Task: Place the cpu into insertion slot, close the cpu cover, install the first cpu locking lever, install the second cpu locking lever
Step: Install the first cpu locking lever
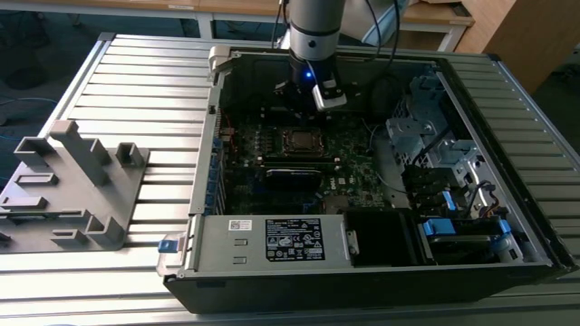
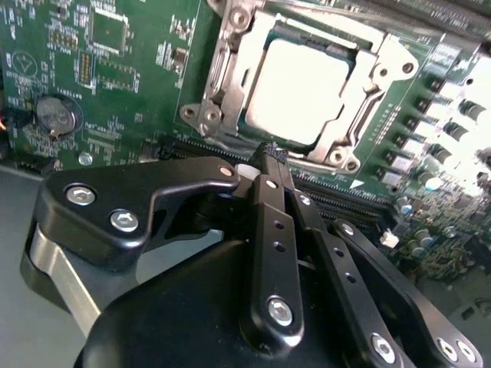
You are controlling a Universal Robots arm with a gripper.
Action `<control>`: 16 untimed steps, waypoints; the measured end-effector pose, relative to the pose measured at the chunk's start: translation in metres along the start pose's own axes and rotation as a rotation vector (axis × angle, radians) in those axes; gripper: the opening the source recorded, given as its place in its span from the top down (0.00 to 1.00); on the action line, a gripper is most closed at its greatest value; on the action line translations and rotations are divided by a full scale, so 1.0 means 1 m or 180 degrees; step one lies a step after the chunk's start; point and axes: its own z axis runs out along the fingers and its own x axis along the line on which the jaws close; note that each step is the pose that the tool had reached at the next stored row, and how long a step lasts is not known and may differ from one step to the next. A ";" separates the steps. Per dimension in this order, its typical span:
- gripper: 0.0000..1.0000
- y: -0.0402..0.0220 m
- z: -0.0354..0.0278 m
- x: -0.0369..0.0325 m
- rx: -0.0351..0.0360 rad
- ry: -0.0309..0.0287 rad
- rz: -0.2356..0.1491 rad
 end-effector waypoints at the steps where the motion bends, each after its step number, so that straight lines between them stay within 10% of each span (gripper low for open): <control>1: 0.89 -0.0014 0.0000 -0.0003 0.0004 -0.0001 0.0000; 16: 0.89 -0.0223 -0.0006 -0.0048 0.0190 -0.0040 -0.0009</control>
